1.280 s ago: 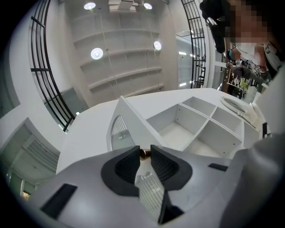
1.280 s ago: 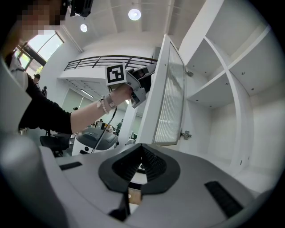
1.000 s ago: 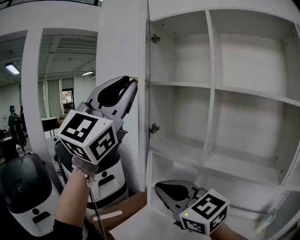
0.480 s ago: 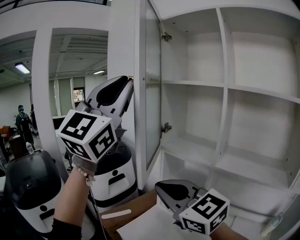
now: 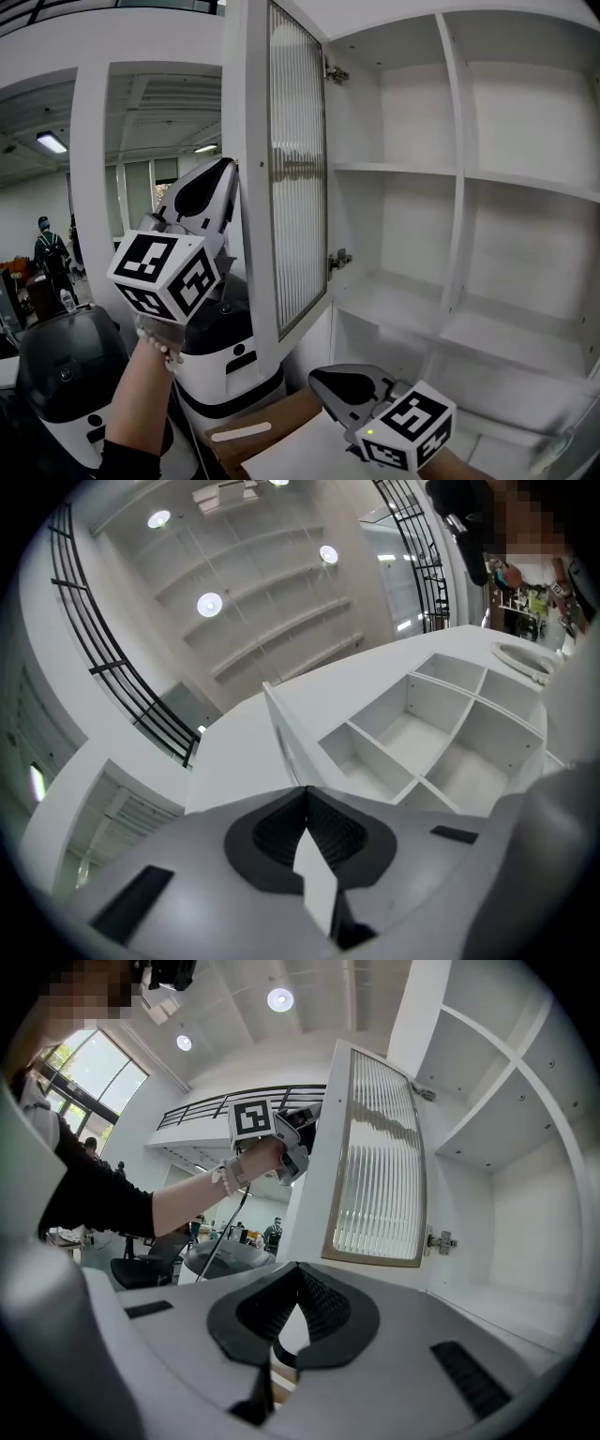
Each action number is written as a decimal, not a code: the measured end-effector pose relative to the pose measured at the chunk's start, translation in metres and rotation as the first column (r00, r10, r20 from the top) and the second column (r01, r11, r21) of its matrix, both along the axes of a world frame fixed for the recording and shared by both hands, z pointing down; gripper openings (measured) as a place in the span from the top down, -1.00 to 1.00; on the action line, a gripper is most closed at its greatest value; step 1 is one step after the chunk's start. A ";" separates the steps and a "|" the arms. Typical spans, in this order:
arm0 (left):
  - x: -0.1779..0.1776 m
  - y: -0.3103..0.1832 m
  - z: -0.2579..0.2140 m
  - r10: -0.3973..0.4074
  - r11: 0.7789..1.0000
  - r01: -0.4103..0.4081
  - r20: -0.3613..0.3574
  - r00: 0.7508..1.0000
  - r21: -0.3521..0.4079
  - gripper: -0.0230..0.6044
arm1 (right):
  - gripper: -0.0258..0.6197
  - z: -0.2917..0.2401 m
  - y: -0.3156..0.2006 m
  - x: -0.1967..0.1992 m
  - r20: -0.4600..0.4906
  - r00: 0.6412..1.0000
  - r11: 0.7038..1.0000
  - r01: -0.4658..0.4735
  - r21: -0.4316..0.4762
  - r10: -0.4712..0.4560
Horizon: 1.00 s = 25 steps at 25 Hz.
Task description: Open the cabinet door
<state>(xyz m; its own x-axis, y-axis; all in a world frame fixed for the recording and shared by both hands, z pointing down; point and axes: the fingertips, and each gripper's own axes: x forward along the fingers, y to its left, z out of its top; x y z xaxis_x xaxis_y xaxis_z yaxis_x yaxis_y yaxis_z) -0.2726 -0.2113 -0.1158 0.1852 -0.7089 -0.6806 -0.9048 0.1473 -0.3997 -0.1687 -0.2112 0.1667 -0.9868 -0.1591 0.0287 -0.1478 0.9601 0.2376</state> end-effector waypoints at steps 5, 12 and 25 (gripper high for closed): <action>-0.013 -0.004 -0.001 -0.023 1.000 0.022 -0.019 1.000 -0.014 0.93 | 0.92 -0.003 0.006 -0.005 0.009 1.000 1.000 0.020 0.001 -0.020; -0.041 -0.011 0.008 -0.071 0.997 0.068 -0.075 0.995 -0.042 0.93 | 0.92 -0.001 0.005 -0.010 0.008 0.999 1.000 0.031 -0.005 -0.031; -0.105 -0.014 0.026 -0.170 0.984 0.158 -0.160 0.972 -0.084 0.93 | 0.92 0.007 0.005 -0.023 -0.003 0.999 0.999 0.035 -0.027 -0.036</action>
<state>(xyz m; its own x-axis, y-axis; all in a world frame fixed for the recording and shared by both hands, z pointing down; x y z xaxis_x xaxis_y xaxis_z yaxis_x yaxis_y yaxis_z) -0.3775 -0.2257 -0.0895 -0.0486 -0.7671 -0.6397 -0.9250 0.2762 -0.2609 -0.1921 -0.2065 0.1734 -0.9918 -0.1230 0.0358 -0.1128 0.9707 0.2121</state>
